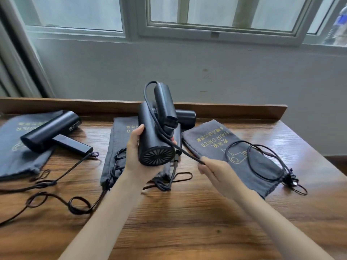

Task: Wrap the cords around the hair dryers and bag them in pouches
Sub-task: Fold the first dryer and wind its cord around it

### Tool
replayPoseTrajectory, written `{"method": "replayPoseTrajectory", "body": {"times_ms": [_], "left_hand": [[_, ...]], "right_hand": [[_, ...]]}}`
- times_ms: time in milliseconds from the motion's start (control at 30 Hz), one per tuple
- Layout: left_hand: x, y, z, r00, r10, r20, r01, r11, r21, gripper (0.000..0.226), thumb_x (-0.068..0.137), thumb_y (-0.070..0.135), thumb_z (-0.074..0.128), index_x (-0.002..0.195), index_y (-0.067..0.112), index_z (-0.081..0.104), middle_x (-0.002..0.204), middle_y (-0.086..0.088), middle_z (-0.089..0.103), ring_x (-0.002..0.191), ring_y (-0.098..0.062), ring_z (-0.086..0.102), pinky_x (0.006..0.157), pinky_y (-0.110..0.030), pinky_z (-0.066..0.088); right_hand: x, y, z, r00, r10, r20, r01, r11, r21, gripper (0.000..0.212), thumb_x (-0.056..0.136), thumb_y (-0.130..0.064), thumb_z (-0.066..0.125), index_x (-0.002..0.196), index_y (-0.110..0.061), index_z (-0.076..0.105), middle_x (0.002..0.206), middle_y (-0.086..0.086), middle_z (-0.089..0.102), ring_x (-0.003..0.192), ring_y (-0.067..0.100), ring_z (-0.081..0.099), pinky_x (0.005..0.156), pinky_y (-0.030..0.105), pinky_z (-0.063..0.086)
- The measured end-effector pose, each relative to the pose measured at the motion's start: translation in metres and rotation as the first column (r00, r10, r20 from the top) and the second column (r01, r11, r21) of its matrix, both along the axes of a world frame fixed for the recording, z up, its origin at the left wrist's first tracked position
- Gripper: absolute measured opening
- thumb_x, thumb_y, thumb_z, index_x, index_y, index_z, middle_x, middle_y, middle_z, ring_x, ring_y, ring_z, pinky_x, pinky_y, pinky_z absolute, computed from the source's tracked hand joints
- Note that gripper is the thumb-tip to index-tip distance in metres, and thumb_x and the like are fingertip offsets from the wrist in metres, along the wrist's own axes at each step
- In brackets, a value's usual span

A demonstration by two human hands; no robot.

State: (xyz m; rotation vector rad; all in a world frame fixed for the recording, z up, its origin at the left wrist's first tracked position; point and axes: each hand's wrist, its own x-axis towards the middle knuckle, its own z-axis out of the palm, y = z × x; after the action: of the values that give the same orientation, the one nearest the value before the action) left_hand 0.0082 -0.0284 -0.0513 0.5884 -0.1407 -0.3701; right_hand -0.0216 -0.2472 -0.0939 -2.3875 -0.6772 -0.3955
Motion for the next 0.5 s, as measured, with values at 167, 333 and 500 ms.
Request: {"method": "replayPoseTrajectory", "body": {"times_ms": [167, 333, 500], "left_hand": [[0.001, 0.008, 0.001, 0.972, -0.141, 0.187, 0.126, 0.988, 0.093, 0.051, 0.067, 0.042, 0.07, 0.108, 0.012, 0.065, 0.102, -0.012, 0.065, 0.086, -0.024, 0.063, 0.073, -0.036, 0.054], [-0.001, 0.012, 0.007, 0.937, -0.331, 0.113, 0.263, 0.881, 0.393, 0.063, 0.036, 0.038, 0.089, 0.09, 0.009, 0.074, 0.088, -0.012, 0.071, 0.073, -0.024, 0.069, 0.062, -0.03, 0.056], [0.0, 0.019, 0.02, 0.846, -0.513, 0.145, 0.205, 0.563, 0.8, 0.083, 0.04, 0.042, 0.084, 0.116, 0.019, 0.059, 0.109, -0.009, 0.069, 0.096, -0.026, 0.067, 0.084, -0.039, 0.053]], "right_hand": [[0.02, -0.034, 0.006, 0.992, -0.116, -0.047, 0.113, 0.992, -0.061, 0.03, 0.094, -0.043, 0.034, 0.067, -0.028, 0.036, 0.058, -0.013, 0.041, 0.053, 0.001, 0.04, 0.054, 0.026, 0.032], [0.041, -0.029, 0.047, 0.972, -0.107, -0.209, 0.064, 0.978, -0.2, 0.031, 0.098, -0.022, 0.043, 0.067, -0.026, 0.049, 0.065, -0.004, 0.054, 0.063, 0.015, 0.05, 0.064, 0.032, 0.037], [0.052, -0.032, 0.084, 0.955, 0.004, -0.297, -0.021, 0.998, -0.055, 0.015, 0.09, -0.008, 0.056, 0.078, -0.013, 0.064, 0.075, -0.008, 0.064, 0.071, 0.003, 0.053, 0.07, 0.024, 0.047]]}}
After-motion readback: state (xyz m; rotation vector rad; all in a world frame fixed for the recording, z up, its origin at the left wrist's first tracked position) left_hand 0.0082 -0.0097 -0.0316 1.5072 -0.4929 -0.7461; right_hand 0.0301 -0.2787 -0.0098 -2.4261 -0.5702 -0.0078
